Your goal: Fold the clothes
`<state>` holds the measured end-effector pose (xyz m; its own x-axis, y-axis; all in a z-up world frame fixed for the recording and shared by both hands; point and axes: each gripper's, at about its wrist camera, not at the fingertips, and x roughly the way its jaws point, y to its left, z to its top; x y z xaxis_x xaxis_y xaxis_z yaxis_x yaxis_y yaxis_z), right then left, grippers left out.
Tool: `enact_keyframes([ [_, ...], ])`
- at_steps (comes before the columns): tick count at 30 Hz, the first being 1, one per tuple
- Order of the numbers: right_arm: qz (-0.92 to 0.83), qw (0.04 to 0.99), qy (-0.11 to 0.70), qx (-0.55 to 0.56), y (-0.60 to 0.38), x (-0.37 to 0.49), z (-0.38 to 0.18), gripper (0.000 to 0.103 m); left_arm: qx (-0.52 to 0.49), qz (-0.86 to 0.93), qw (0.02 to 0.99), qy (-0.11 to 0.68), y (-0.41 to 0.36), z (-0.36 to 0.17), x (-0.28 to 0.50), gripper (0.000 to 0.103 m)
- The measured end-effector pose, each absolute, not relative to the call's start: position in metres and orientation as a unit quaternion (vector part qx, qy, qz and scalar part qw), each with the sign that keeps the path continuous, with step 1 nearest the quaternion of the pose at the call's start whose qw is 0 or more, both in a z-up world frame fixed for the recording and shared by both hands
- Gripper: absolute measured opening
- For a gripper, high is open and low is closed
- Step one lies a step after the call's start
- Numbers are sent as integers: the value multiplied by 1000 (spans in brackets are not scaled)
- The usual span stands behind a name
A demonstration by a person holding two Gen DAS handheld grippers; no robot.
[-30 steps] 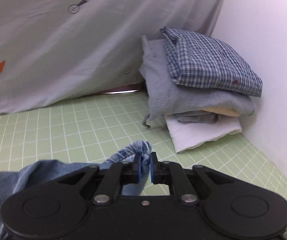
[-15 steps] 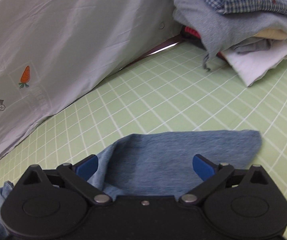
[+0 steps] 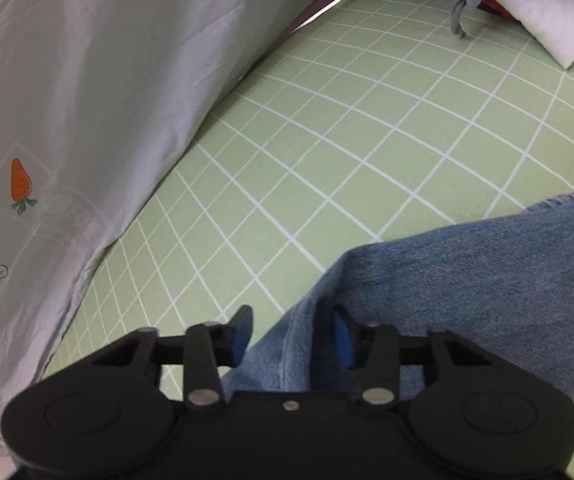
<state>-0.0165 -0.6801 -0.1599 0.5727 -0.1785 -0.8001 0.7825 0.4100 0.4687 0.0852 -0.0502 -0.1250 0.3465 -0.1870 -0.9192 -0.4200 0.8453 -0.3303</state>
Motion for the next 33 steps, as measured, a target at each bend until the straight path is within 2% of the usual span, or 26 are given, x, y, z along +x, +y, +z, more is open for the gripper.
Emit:
enact_keyframes([
  [1, -312, 777, 338, 431, -681, -14, -154, 9, -267, 74, 776, 567, -50, -125, 85, 39],
  [2, -309, 788, 329, 418, -681, -14, -146, 7, -267, 72, 776, 566, -49, -125, 85, 39],
  [5, -287, 833, 280, 382, -678, -21, -109, 5, -270, 68, 776, 566, -47, -126, 85, 38],
  [7, -286, 854, 242, 361, -673, -35, -79, 4, -285, 65, 773, 563, -44, -127, 83, 30],
  [10, -287, 868, 171, 368, -668, -76, -40, 3, -311, 58, 768, 557, -40, -129, 80, 24],
  [14, -316, 864, 129, 370, -657, -140, -18, 3, -304, 49, 782, 541, -38, -119, 78, 19],
  [18, -363, 842, 178, 357, -636, -195, -41, 3, -264, 42, 811, 521, -32, -101, 77, 18],
  [22, -393, 798, 264, 374, -606, -242, -93, 3, -236, 63, 823, 514, -9, -96, 71, 18],
  [29, -364, 745, 363, 426, -548, -275, -161, 3, -221, 118, 824, 507, 44, -95, 50, 18],
  [31, -350, 746, 377, 424, -542, -276, -166, 5, -219, 126, 824, 507, 51, -94, 42, 28],
  [32, -343, 750, 380, 419, -541, -276, -165, 10, -218, 130, 824, 507, 54, -94, 38, 29],
  [33, -339, 755, 380, 414, -542, -276, -163, 13, -212, 139, 825, 505, 51, -92, 35, 41],
])
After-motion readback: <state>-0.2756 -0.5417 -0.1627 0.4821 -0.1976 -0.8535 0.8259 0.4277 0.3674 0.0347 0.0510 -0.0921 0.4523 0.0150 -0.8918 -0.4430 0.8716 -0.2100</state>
